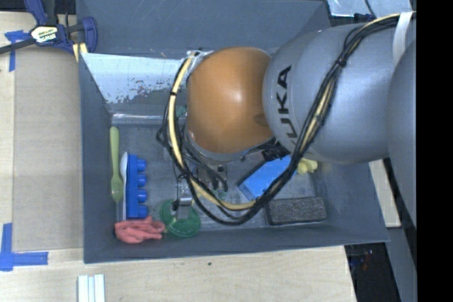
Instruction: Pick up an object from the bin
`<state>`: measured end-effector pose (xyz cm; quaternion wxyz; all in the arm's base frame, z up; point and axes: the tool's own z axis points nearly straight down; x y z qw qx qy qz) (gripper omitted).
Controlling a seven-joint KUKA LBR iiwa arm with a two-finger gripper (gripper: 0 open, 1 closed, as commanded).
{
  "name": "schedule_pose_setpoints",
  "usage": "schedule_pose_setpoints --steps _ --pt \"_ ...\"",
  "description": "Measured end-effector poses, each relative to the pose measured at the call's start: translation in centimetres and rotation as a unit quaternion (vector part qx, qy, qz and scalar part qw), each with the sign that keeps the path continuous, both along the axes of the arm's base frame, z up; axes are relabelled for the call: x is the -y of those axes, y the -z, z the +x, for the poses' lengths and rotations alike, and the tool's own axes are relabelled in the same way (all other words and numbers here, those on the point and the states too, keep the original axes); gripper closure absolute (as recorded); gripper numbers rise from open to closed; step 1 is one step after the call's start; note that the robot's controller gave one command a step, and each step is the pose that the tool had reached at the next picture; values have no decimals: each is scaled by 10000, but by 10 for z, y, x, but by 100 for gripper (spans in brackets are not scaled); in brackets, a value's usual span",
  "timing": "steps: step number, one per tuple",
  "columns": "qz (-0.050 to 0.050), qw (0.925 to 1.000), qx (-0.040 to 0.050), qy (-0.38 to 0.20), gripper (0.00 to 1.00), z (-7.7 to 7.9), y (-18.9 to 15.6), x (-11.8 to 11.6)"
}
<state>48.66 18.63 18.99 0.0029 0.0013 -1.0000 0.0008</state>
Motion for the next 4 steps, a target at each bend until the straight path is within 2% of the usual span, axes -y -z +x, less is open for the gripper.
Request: schedule_pose_setpoints --steps 1,2,3,4 --pt "13 10000 40 14 0 2 -4 1" --pt "14 9953 46 -962 0 4 50 19" --pt "13 9818 57 -1898 0 0 57 43" --pt "13 9950 43 -1002 0 1 78 45"
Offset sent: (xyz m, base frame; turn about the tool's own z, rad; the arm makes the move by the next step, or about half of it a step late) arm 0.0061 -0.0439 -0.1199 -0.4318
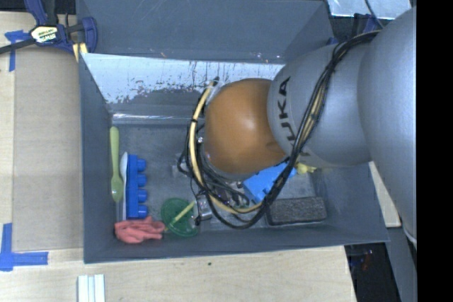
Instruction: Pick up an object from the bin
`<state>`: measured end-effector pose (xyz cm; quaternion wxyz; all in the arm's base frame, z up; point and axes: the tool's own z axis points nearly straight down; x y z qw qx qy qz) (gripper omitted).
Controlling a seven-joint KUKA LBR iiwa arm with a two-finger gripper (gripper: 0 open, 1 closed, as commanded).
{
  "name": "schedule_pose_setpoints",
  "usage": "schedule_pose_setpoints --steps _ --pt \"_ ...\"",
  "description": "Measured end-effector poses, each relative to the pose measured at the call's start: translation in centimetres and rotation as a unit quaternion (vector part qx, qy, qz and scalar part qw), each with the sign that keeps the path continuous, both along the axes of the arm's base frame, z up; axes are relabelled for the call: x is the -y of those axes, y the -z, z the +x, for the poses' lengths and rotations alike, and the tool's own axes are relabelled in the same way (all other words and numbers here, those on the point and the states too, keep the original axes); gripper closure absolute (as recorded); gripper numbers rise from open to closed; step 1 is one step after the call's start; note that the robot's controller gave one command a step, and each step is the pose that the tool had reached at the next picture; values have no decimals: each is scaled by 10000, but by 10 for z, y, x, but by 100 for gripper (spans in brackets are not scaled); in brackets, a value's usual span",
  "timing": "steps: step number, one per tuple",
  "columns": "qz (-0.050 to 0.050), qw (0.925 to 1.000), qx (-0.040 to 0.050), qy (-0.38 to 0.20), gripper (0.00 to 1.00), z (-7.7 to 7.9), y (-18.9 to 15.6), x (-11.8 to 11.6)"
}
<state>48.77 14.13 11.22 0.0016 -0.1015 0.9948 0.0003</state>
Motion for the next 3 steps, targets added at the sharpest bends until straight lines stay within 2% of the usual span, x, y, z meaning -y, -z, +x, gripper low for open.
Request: schedule_pose_setpoints --steps 1,2,3 --pt "3 9912 55 -1321 0 -2 37 -5" --pt "15 9989 48 -469 100 1 41 -7" --pt "14 9989 48 -469 100 1 41 -7"
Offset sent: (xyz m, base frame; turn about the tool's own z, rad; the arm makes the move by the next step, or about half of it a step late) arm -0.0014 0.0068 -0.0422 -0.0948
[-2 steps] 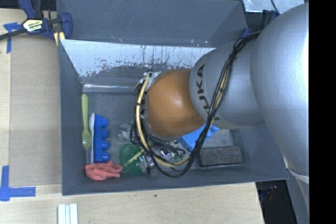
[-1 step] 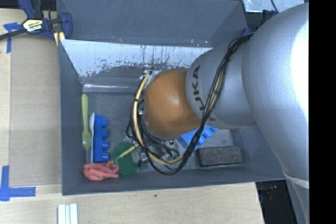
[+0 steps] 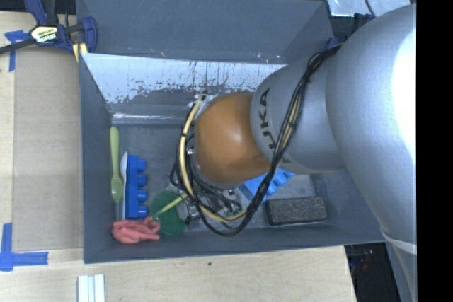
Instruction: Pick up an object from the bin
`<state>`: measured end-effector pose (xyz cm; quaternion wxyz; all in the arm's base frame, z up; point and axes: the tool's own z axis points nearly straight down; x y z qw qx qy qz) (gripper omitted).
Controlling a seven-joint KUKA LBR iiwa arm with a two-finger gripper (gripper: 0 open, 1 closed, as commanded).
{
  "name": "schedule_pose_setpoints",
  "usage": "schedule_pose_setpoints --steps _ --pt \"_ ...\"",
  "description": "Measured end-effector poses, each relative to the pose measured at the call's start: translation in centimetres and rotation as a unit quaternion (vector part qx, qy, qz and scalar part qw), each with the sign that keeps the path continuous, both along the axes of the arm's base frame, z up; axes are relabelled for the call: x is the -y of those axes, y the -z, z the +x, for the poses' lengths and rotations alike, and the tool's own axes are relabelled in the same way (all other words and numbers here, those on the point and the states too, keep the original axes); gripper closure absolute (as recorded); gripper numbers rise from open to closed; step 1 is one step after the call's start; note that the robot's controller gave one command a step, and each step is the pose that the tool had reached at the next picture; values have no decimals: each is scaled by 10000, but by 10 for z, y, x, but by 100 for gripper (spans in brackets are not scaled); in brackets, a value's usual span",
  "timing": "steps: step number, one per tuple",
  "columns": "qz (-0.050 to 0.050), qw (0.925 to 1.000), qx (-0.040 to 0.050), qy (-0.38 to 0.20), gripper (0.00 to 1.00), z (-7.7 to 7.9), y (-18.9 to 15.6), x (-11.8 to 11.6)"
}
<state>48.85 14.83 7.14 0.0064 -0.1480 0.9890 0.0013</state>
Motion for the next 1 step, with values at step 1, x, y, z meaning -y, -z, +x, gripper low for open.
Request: schedule_pose_setpoints --steps 1 --pt "-22 10000 -64 0 100 -3 -24 1"
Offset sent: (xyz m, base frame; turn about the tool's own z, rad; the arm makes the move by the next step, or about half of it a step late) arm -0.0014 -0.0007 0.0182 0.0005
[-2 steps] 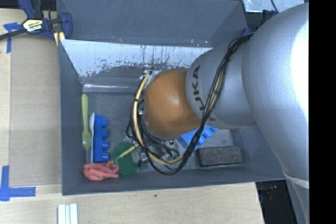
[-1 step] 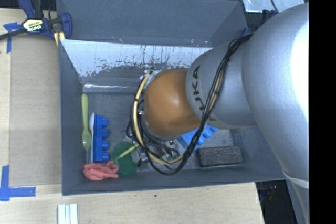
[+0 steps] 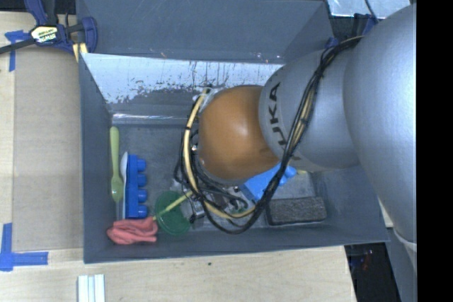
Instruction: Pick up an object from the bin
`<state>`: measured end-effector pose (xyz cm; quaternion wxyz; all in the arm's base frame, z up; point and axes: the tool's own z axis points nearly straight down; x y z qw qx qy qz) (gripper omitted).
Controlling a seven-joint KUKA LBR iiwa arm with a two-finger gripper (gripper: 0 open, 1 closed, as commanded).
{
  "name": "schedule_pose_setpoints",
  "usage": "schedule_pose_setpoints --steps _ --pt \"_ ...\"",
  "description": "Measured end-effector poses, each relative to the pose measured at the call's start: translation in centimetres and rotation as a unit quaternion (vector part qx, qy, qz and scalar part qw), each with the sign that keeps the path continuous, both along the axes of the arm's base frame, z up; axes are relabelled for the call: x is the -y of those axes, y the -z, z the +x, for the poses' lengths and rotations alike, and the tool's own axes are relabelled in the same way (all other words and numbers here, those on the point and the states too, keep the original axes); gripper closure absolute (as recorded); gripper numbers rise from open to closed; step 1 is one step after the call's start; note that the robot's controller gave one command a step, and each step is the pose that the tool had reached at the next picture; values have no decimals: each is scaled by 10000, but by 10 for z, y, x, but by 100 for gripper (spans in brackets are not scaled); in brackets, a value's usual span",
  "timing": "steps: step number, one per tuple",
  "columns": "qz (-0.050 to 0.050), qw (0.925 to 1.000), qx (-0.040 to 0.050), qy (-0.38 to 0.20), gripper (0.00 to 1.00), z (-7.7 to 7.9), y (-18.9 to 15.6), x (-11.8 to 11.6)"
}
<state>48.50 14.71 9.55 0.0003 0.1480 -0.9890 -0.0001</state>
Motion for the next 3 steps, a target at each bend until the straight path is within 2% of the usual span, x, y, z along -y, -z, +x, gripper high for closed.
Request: schedule_pose_setpoints --steps 1,3 --pt "7 10000 23 -1 100 2 -40 -1" --pt "10 10000 35 0 100 2 -95 -1"
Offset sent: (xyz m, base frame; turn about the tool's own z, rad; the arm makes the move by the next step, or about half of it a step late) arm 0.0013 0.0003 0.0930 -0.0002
